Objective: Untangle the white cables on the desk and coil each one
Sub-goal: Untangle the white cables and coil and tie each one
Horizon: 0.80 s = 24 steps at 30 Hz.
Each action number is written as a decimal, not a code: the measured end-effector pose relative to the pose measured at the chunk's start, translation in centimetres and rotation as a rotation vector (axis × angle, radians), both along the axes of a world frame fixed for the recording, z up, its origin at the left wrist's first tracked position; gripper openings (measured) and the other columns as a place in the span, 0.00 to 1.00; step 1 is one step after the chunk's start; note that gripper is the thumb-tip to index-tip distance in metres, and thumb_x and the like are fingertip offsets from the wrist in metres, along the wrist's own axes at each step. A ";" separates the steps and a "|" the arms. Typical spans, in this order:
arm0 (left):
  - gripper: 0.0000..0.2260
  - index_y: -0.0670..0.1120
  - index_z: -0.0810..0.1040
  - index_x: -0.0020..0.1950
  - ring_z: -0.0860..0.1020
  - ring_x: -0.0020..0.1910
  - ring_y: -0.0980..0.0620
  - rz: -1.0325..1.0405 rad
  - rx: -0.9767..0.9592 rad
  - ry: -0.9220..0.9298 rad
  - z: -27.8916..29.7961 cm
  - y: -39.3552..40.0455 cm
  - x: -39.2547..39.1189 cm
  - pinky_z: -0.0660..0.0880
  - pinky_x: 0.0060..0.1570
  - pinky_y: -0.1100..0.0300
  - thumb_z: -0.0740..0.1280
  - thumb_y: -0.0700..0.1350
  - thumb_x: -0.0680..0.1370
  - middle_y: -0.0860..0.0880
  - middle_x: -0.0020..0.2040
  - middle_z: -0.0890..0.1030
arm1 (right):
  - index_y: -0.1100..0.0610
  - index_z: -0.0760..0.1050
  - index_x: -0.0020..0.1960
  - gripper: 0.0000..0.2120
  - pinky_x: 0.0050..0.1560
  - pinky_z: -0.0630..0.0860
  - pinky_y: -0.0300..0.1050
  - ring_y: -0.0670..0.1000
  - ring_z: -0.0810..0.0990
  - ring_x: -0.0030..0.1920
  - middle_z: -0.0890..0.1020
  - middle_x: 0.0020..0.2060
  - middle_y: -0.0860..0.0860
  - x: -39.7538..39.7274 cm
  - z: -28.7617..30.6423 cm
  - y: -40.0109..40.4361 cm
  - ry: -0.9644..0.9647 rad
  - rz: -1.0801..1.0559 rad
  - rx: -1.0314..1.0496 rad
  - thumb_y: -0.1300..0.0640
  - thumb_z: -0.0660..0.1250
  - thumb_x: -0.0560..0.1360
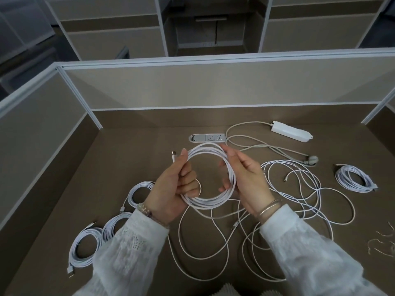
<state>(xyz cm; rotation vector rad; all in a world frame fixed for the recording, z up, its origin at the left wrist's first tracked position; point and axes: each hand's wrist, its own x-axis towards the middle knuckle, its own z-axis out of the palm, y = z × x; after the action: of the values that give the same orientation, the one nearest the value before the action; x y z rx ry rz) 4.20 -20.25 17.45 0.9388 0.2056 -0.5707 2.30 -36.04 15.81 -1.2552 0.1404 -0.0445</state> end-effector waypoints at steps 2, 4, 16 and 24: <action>0.23 0.49 0.60 0.28 0.54 0.18 0.58 -0.008 0.000 0.014 -0.1 0.1 0.0 0.53 0.20 0.66 0.60 0.57 0.80 0.54 0.22 0.55 | 0.45 0.79 0.54 0.10 0.27 0.74 0.44 0.50 0.70 0.21 0.81 0.42 0.47 0.0 -0.1 0.2 -0.040 -0.027 -0.082 0.57 0.64 0.77; 0.23 0.50 0.57 0.29 0.54 0.17 0.58 -0.011 -0.033 0.031 -0.1 0.2 0.0 0.52 0.21 0.65 0.61 0.57 0.79 0.54 0.22 0.55 | 0.45 0.77 0.56 0.12 0.27 0.74 0.44 0.50 0.71 0.22 0.82 0.47 0.50 0.1 -0.2 0.3 -0.064 -0.050 -0.106 0.58 0.66 0.76; 0.24 0.50 0.57 0.27 0.50 0.20 0.57 0.138 -0.205 -0.001 0.6 1.3 1.2 0.54 0.19 0.67 0.60 0.57 0.79 0.54 0.21 0.55 | 0.62 0.81 0.47 0.15 0.33 0.69 0.33 0.44 0.71 0.27 0.76 0.25 0.47 -2.9 -2.2 1.2 -0.009 0.512 -0.303 0.50 0.70 0.71; 0.22 0.51 0.55 0.30 0.48 0.22 0.57 0.107 -0.253 0.007 0.9 1.3 1.0 0.54 0.17 0.67 0.60 0.57 0.78 0.54 0.27 0.49 | 0.58 0.85 0.41 0.17 0.29 0.59 0.35 0.44 0.62 0.26 0.66 0.21 0.44 -3.0 -0.7 -0.3 -0.085 0.422 -0.474 0.46 0.65 0.76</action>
<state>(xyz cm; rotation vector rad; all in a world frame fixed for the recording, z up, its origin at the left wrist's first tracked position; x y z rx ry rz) 5.17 -18.96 18.40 0.6764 0.1840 -0.4888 -0.68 -36.29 15.09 -1.7302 -0.2233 0.2466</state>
